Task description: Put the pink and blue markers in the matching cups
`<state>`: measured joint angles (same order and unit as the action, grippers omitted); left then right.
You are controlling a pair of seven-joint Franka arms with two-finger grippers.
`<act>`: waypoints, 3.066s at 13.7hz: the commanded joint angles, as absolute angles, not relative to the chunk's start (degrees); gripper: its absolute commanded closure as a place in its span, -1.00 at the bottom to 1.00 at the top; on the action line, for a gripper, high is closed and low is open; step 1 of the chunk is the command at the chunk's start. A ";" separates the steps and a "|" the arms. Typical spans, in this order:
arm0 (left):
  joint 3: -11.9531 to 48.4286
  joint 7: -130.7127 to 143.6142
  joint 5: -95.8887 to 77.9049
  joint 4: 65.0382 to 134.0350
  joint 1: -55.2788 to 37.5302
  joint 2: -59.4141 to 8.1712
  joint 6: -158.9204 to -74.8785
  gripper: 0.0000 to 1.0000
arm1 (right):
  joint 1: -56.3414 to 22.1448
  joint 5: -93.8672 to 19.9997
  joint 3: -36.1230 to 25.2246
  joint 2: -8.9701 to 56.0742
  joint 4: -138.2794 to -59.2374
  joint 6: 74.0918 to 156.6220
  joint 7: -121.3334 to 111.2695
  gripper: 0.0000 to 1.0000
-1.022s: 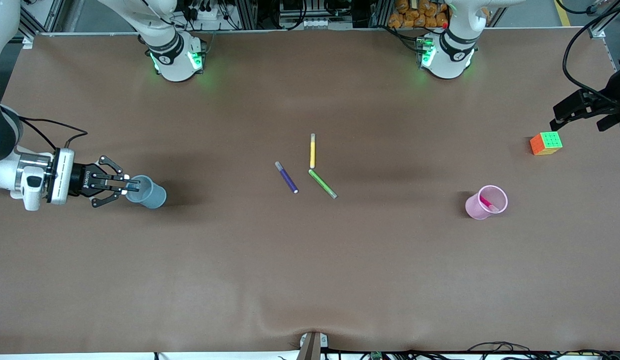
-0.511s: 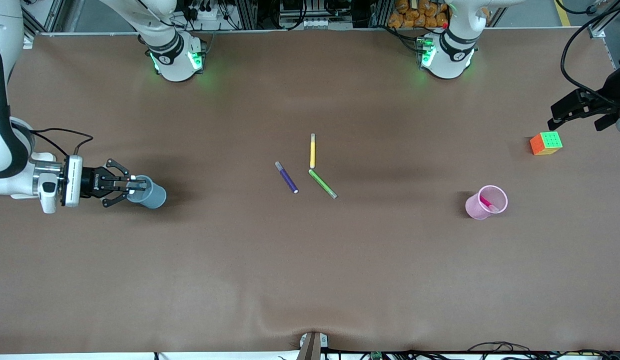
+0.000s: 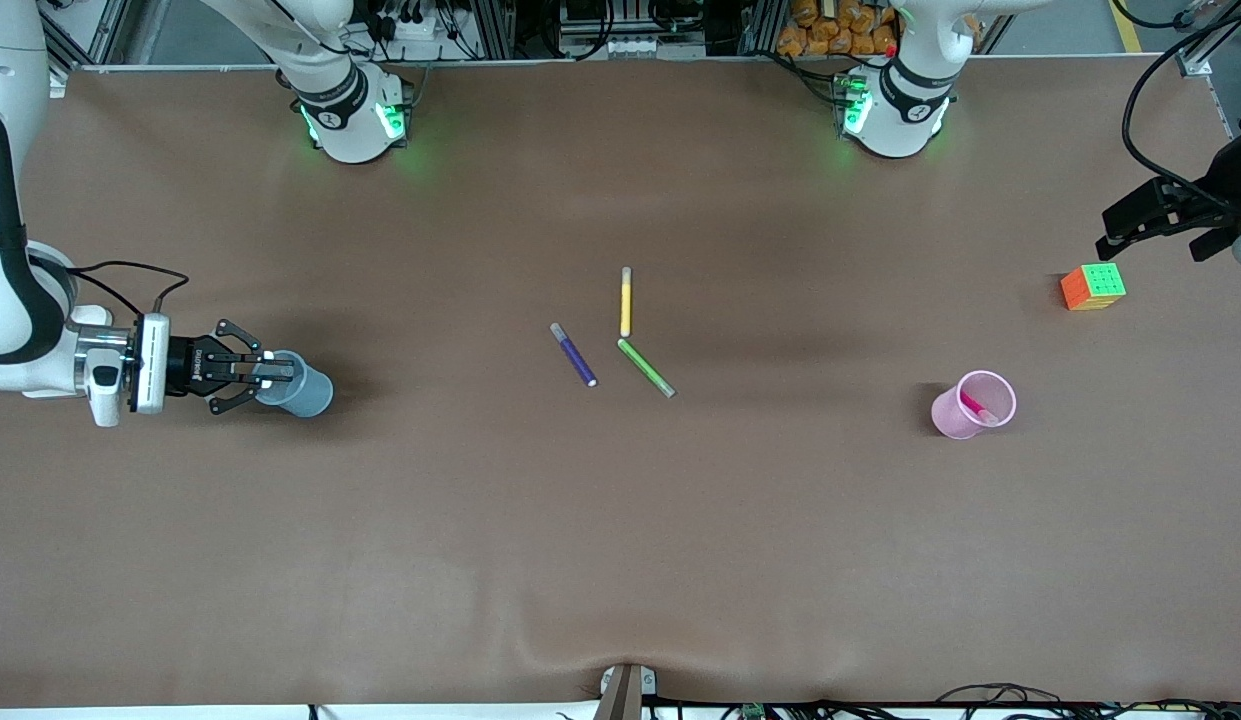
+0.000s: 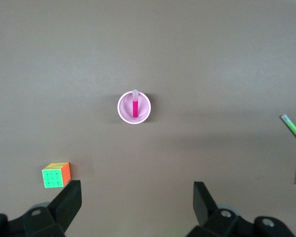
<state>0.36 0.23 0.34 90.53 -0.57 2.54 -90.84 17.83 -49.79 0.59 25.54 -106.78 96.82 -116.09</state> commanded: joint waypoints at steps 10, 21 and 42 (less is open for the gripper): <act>0.44 0.09 0.00 89.65 -0.44 1.93 -89.91 -1.00 | 16.44 -34.83 1.49 17.50 -102.75 102.46 -79.24 -1.00; 0.44 0.09 0.09 89.65 -0.61 1.93 -89.65 -1.00 | 7.03 -8.02 1.84 7.75 -97.82 103.54 -21.92 -1.00; 0.44 -0.35 0.00 89.91 -0.53 1.58 -89.56 -1.00 | 3.69 -2.81 0.97 -3.08 -86.66 74.79 3.87 -1.00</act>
<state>0.43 0.23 0.34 90.56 -0.62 1.95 -90.40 3.95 -3.88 1.17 -1.82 -86.38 75.14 3.10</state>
